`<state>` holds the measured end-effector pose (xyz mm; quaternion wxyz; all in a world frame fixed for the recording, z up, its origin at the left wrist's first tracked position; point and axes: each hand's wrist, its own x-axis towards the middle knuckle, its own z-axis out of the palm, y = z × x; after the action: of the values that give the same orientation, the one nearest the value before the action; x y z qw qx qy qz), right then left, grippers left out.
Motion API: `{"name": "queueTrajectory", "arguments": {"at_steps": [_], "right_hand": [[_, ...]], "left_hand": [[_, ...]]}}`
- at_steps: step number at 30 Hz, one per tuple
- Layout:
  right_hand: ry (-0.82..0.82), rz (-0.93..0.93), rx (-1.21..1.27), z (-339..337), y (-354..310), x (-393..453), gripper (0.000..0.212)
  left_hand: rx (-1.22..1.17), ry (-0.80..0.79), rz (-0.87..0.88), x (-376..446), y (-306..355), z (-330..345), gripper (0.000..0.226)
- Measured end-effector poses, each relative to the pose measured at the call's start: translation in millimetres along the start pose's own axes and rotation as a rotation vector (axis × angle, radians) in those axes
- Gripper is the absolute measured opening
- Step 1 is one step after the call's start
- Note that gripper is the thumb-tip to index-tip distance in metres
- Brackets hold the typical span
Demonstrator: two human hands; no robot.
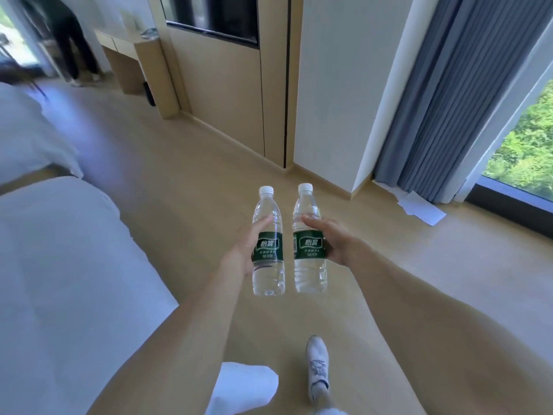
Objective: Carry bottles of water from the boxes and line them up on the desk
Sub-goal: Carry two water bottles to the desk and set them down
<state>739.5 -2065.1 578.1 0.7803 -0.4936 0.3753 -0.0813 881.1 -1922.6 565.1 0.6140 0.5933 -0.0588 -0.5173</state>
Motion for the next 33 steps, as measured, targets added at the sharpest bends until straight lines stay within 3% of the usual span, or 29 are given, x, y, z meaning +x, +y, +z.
{"name": "queueTrajectory", "arguments": {"at_steps": [6, 13, 23, 33], "right_hand": [[-0.147, 0.036, -0.062, 4.7, -63.4, 111.1, 0.048], [-0.269, 0.082, -0.142, 14.1, -132.2, 205.2, 0.047], [-0.381, 0.102, -0.183, 64.3, -183.3, 331.8, 0.045], [-0.392, 0.115, -0.227, 180.5, -247.8, 501.1, 0.051]], "left_hand": [[-0.042, 0.242, 0.035, 72.7, 60.8, -4.0, 0.046], [-0.148, 0.385, 0.063, 143.6, 120.6, -10.3, 0.054], [-0.224, 0.450, 0.105, 230.6, 191.0, -60.3, 0.055], [-0.231, 0.451, 0.096, 359.8, 311.8, -178.5, 0.061]]}}
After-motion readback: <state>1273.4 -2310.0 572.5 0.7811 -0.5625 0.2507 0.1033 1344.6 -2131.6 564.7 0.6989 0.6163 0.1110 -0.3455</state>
